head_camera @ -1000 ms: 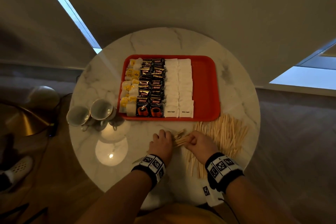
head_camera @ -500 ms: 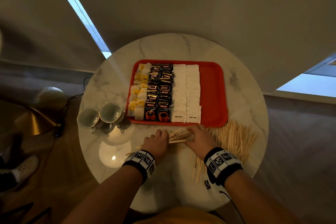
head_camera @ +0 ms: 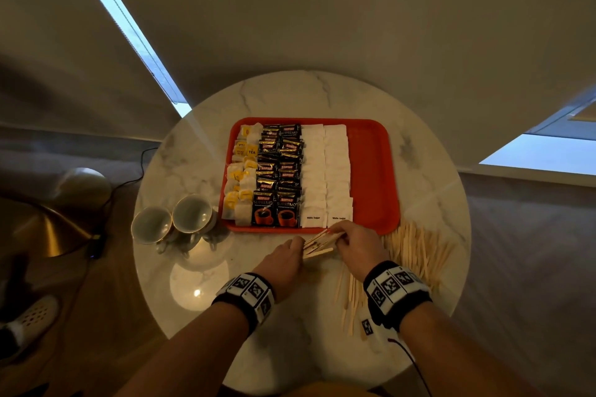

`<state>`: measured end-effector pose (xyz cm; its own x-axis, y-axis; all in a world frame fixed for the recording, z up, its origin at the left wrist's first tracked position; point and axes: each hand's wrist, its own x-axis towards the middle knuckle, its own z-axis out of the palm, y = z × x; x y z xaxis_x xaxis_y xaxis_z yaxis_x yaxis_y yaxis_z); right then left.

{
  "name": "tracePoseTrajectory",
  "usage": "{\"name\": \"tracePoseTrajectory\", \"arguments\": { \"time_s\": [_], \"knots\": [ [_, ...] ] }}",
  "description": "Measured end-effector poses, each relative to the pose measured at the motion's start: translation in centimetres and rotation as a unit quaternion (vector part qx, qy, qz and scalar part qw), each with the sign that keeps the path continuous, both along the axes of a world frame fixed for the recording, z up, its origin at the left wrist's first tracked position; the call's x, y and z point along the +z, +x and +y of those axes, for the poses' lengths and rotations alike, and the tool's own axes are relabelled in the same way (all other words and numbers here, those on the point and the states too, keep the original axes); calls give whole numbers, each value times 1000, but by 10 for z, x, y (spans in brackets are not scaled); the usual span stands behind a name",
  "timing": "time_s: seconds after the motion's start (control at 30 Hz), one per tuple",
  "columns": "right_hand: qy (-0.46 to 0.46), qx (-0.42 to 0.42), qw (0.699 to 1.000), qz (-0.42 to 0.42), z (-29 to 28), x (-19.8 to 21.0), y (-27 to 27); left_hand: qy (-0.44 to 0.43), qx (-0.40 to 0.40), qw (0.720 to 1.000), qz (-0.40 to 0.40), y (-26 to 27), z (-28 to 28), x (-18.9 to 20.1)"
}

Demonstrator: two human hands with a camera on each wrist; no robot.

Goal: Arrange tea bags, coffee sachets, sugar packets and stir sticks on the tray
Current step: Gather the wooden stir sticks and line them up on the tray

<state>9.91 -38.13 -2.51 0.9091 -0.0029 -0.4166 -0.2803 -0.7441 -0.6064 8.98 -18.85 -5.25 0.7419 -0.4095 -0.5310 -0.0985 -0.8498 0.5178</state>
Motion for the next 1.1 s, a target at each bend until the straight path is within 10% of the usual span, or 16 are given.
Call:
{"name": "tracePoseTrajectory", "arguments": {
  "time_s": [0.27,0.77,1.1],
  "knots": [
    [127,-111,985,-40,12,28,13,-58,60,996,-16,14,-14,9],
    [-67,35,994,-82,19,39,37,-97,82,990,-60,37,-37,24],
    [-19,24,993,-110,10,37,38,-130,99,986,-33,35,-41,22]
  ]
}}
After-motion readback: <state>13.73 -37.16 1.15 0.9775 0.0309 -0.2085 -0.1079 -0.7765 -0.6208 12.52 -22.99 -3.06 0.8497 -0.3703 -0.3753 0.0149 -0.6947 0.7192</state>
